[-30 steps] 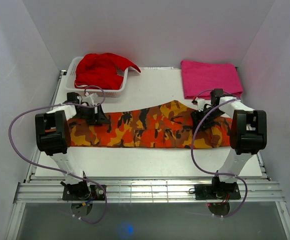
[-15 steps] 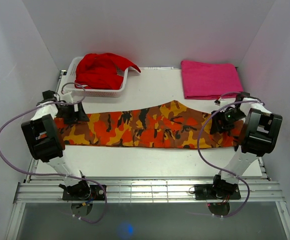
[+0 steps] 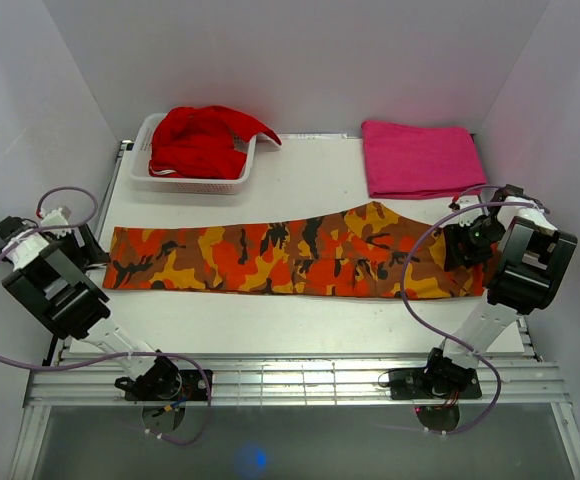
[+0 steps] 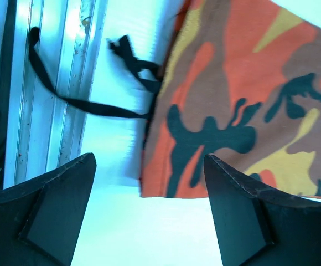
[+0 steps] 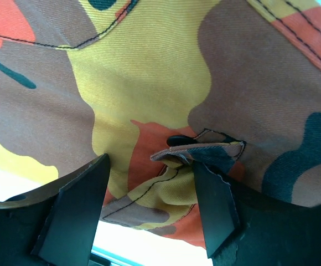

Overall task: Fold and stack the trousers
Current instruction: Fold the trousers

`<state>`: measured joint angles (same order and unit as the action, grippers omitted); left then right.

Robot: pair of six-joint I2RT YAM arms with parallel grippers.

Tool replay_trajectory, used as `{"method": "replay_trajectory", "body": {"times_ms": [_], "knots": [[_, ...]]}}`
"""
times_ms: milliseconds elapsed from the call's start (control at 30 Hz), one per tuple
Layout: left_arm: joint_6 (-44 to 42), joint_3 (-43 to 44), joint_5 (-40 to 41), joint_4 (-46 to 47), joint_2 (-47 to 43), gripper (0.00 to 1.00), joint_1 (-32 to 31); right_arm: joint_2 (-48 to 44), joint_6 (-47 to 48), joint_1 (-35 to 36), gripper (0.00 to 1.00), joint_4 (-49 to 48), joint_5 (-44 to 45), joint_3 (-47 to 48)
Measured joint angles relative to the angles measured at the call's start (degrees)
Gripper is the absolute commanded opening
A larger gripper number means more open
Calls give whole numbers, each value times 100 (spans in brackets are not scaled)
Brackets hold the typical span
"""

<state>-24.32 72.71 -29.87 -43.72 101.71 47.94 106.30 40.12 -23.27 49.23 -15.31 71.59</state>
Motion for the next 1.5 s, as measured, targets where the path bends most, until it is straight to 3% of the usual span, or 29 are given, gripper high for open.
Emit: {"method": "replay_trajectory", "body": {"times_ms": [200,367,700,900,933,967,1067,1267,1500], "knots": [[-103,-15,92,42,212,78,35,42,105,-50,68,20,260,85],[-157,-267,92,105,330,75,13,57,118,-50,68,35,302,107],[26,-682,-24,608,330,59,-542,61,109,85,68,48,496,122],[245,-850,-313,793,358,36,-774,72,83,203,67,70,664,140],[304,-850,-369,791,385,30,-772,74,83,214,67,76,684,146],[352,-848,-398,791,400,17,-769,85,79,229,67,85,706,160],[470,-850,-442,761,424,0,-765,101,79,256,67,114,737,177],[540,-387,-350,173,455,0,-595,28,66,380,65,37,767,68],[120,1191,-271,-774,376,0,-365,-490,-240,1207,64,-55,282,-610]]}}
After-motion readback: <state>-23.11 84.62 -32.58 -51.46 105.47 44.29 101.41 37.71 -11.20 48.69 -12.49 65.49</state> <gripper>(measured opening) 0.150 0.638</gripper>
